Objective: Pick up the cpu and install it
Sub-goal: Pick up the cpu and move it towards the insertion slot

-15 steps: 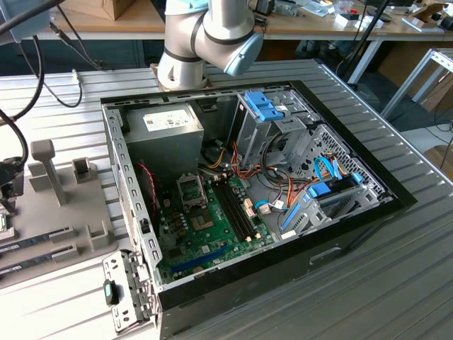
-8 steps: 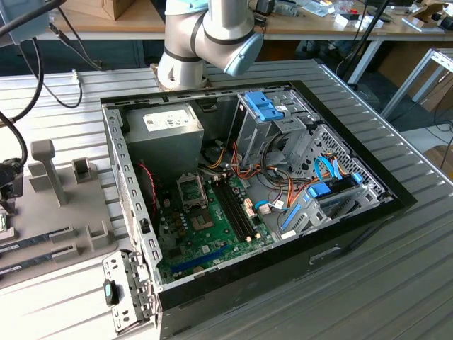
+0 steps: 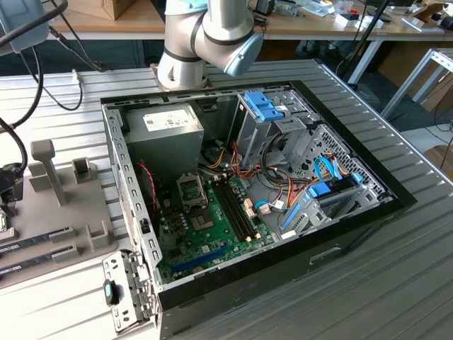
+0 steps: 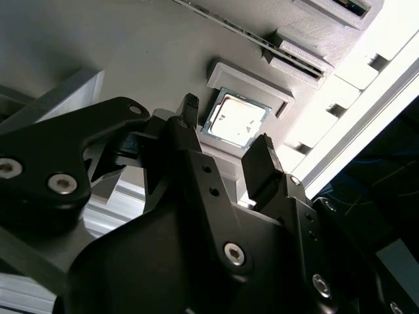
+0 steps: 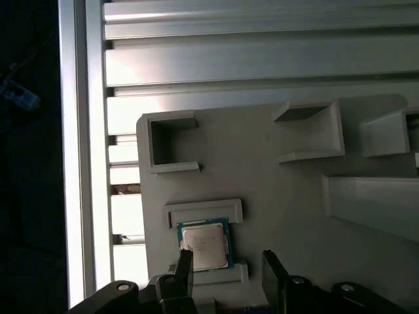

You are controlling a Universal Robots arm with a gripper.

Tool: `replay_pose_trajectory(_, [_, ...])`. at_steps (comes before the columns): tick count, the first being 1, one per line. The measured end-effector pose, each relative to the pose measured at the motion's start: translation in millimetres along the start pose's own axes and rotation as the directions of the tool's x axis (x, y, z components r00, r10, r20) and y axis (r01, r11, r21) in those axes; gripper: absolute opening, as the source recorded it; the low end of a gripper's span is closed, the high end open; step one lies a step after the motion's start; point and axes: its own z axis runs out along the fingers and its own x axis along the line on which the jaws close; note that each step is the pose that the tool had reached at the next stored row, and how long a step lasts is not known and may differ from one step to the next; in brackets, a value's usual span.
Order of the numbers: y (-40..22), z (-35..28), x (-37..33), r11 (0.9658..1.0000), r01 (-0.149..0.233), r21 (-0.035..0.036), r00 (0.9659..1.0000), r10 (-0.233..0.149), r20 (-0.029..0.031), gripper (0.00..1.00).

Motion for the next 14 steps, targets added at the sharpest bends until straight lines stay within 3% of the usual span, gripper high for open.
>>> replay_pose_trajectory(14, [-0.4, 5.8, 2.8, 1.0000, 0.000, 0.0001, 1.0000, 0.000, -0.0001, 0.54])
